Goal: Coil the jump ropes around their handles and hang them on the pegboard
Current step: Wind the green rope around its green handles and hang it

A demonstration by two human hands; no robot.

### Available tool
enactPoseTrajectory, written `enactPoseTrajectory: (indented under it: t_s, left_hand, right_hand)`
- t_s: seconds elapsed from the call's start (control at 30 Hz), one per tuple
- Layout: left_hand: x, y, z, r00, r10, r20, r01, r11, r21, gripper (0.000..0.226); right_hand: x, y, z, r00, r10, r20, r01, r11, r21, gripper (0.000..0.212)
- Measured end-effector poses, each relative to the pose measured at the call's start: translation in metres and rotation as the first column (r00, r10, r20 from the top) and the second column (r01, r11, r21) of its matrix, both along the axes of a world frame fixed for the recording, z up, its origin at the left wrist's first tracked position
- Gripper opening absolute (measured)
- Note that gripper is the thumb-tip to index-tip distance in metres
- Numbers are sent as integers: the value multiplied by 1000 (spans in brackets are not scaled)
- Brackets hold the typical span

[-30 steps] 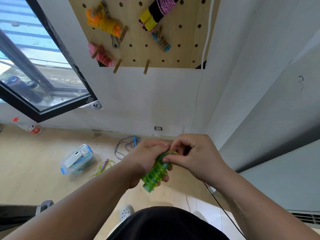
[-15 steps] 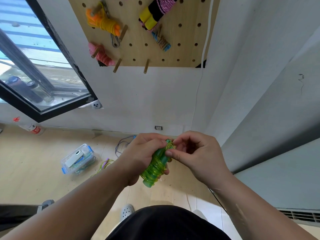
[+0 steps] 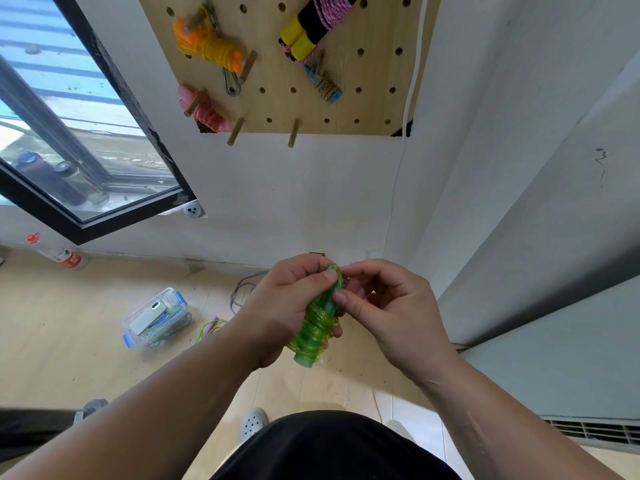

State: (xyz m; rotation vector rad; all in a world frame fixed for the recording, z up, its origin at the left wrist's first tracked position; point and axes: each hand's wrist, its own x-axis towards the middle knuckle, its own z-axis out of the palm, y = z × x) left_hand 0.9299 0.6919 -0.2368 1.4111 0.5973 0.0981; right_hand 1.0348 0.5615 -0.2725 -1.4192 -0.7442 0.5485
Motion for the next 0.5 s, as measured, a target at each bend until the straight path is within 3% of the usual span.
enactPoseTrajectory:
  t_s: [0.13, 0.23, 0.5]
  left_hand:
    - [-1, -1, 0, 1000, 13, -22, -12, 1000, 20, 17]
    - [-1, -2, 0, 998, 25, -51, -22, 999, 49, 10]
    - [2, -5, 1, 995, 98, -24, -96, 994, 60, 10]
  right_hand:
    - [2, -2, 1, 999, 22, 39, -20, 999, -37, 7]
    - [4, 0, 5, 998, 48, 30, -45, 996, -79, 8]
    - [4, 6, 9, 972, 72, -225, -83, 996, -38, 7]
